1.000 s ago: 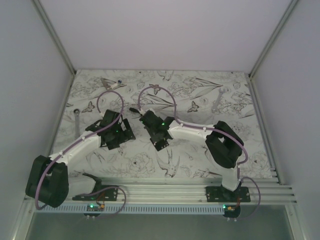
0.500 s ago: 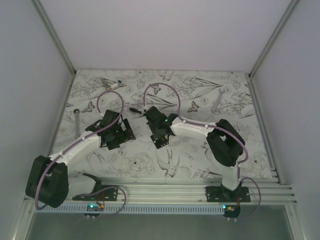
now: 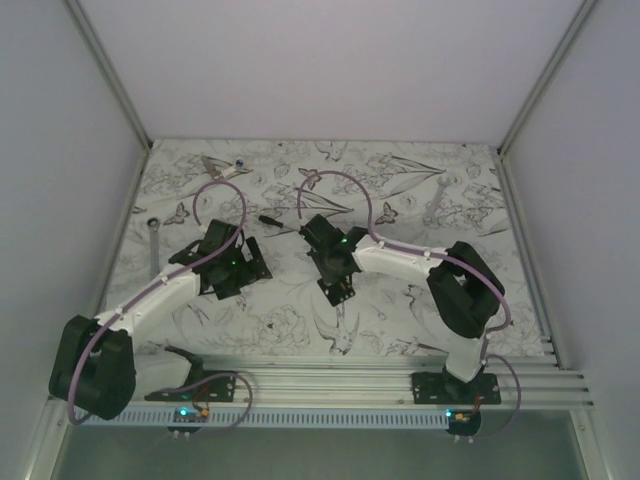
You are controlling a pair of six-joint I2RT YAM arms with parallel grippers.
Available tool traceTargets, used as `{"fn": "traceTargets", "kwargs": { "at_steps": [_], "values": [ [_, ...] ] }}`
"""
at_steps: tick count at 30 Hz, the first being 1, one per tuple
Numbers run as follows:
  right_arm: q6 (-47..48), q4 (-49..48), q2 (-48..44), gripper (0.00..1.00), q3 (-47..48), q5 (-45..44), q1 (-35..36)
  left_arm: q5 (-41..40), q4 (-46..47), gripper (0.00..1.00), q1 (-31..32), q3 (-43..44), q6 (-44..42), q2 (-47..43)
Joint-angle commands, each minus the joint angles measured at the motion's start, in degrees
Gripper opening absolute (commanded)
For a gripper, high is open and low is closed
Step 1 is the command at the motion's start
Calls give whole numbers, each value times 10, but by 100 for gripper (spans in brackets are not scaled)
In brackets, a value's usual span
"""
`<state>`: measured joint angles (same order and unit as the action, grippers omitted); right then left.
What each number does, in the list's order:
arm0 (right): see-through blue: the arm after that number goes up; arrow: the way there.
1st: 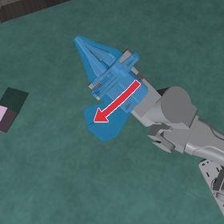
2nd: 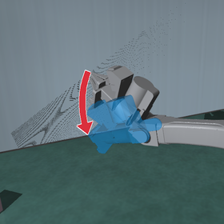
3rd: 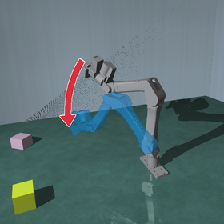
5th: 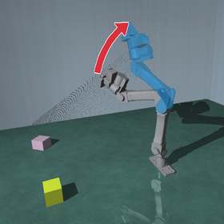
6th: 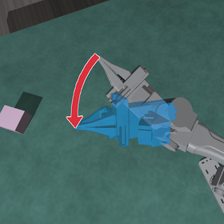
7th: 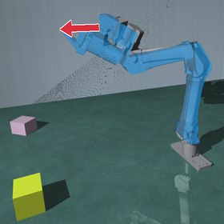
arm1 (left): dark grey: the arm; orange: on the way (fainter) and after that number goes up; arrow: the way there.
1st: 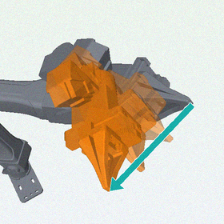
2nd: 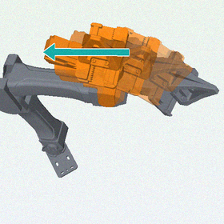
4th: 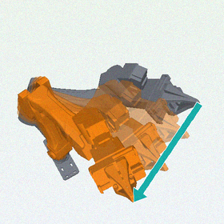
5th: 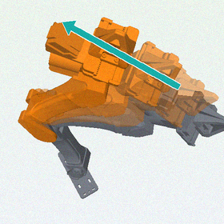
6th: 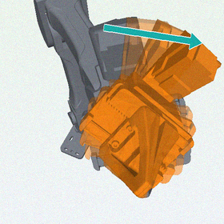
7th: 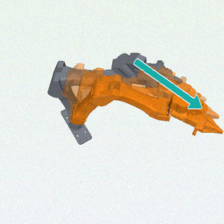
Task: Snap on the fuse box
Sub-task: Install the fuse at the fuse box base.
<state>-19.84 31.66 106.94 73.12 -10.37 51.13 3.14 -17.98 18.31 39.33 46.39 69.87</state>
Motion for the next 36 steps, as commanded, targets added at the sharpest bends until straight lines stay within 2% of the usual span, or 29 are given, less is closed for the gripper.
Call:
{"fn": "traceTargets", "kwargs": {
  "at_steps": [1,13,21,25,28,36],
  "values": [
    [29,100,-11,0,-37,20,-3,6,-7,100,-5,-12,-6,-13],
    [29,40,54,0,-69,29,-10,11,-7,100,-4,-13,-5,-16],
    [31,46,-6,3,-42,21,-7,11,-7,100,-5,-12,-5,-22],
    [37,50,-30,22,-17,10,0,11,-7,100,-5,-11,-5,-23],
    [45,50,-40,31,0,5,5,12,-7,100,-5,-11,-4,-24],
    [59,17,-79,43,21,-21,26,6,-7,100,-8,-14,-6,-27]
  ]
}}
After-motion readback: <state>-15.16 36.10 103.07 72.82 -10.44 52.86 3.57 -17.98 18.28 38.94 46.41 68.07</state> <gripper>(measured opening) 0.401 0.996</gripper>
